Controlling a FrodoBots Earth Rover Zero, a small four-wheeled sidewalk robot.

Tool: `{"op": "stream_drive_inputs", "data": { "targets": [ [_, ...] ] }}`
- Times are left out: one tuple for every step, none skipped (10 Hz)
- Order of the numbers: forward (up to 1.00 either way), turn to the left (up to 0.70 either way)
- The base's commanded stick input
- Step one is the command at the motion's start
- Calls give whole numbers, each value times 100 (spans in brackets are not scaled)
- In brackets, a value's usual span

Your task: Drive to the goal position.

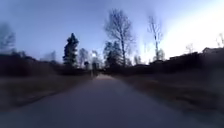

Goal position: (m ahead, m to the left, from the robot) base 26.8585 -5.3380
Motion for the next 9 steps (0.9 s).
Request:
{"op": "stream_drive_inputs", "data": {
  "targets": [
    [100, 0],
    [100, 0],
    [100, 0],
    [100, 0],
    [100, 0],
    [100, 0],
    [100, 0],
    [100, 0],
    [100, 0]
  ]
}}
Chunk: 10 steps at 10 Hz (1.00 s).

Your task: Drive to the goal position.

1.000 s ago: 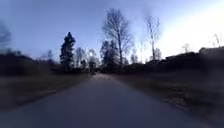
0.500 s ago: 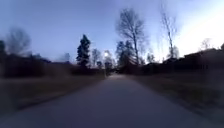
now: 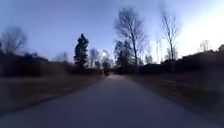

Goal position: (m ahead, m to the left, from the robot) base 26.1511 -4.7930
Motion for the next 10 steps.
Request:
{"op": "stream_drive_inputs", "data": {
  "targets": [
    [100, 0],
    [100, 0],
    [100, 0],
    [100, 0],
    [100, 0],
    [100, 0],
    [100, 0],
    [100, 0],
    [100, 0],
    [100, 0]
  ]
}}
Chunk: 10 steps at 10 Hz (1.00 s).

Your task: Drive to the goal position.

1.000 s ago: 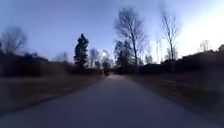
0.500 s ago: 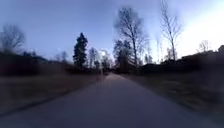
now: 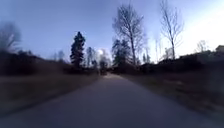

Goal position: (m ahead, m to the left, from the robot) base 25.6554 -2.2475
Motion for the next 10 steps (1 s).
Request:
{"op": "stream_drive_inputs", "data": {
  "targets": [
    [100, 0],
    [100, 0],
    [100, 0],
    [100, 0],
    [100, 0],
    [100, 0],
    [100, 0],
    [100, 0],
    [100, 0],
    [100, 0]
  ]
}}
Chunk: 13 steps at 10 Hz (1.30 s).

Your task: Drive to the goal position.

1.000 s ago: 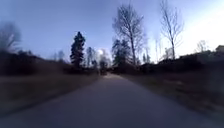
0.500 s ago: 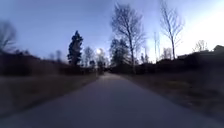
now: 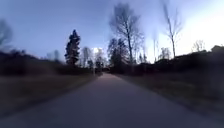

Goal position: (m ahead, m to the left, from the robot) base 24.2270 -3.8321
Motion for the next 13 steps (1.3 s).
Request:
{"op": "stream_drive_inputs", "data": {
  "targets": [
    [100, 0],
    [100, 0],
    [100, 0],
    [100, 0],
    [100, 0],
    [100, 0],
    [100, 0],
    [100, 0],
    [100, 0],
    [100, 0],
    [100, 0],
    [100, 0],
    [100, 0]
  ]
}}
